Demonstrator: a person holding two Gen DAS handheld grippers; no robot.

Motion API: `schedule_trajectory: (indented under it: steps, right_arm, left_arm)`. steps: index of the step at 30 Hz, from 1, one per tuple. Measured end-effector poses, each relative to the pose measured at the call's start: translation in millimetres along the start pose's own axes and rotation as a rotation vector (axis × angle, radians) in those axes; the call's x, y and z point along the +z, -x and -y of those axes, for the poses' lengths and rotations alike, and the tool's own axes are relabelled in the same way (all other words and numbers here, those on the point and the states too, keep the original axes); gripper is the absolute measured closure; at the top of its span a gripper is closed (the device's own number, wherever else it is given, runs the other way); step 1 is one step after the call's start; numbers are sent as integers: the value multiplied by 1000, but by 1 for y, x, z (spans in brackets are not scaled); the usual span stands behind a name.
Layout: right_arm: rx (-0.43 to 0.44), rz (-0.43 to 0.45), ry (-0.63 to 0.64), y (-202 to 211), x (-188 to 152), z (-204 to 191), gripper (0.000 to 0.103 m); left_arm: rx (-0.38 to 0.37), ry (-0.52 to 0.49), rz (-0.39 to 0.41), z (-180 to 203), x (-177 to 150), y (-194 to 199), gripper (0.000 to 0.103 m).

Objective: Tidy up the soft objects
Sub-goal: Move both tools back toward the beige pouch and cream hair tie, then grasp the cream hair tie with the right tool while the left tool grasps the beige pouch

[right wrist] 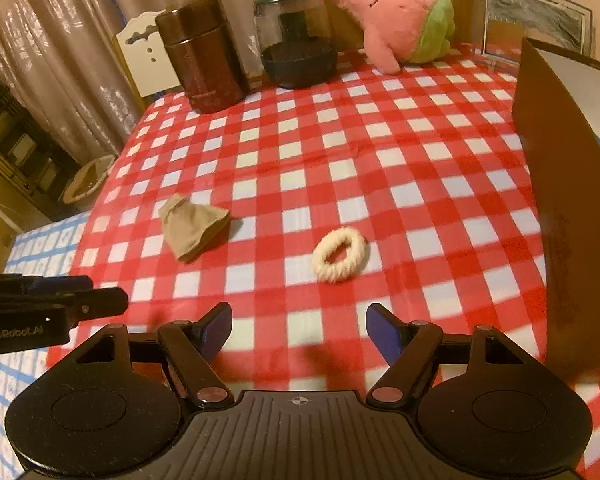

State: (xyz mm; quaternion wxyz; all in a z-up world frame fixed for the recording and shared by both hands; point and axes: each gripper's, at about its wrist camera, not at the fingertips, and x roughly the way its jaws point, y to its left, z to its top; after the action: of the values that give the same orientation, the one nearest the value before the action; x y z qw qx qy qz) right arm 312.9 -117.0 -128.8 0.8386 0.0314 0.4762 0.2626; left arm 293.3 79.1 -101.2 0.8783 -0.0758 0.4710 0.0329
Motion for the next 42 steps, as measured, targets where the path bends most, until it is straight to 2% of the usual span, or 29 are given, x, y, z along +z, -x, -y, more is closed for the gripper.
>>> schedule_trajectory:
  steps: [13, 17, 22, 25, 27, 31, 42]
  right_arm:
    - [-47, 17, 37, -52, 20, 8, 30]
    - [-64, 11, 31, -67, 22, 11, 43]
    - [-97, 2, 20, -78, 21, 15, 48]
    - [-107, 14, 35, -80, 21, 15, 51]
    - [-115, 17, 51, -82, 22, 14, 61]
    - [-110, 19, 64, -84, 25, 14, 74]
    - [-104, 14, 83, -87, 26, 13, 76]
  left_arm:
    - [20, 52, 1, -11, 16, -37, 55]
    - [26, 56, -6, -11, 19, -47, 55]
    - [34, 47, -2, -8, 22, -55, 52]
    - [36, 46, 1, -6, 24, -59, 47]
    - [37, 48, 2, -4, 27, -62, 47]
    - [31, 70, 1, -5, 34, -69, 45]
    - [61, 155, 2, -13, 55, -94, 42]
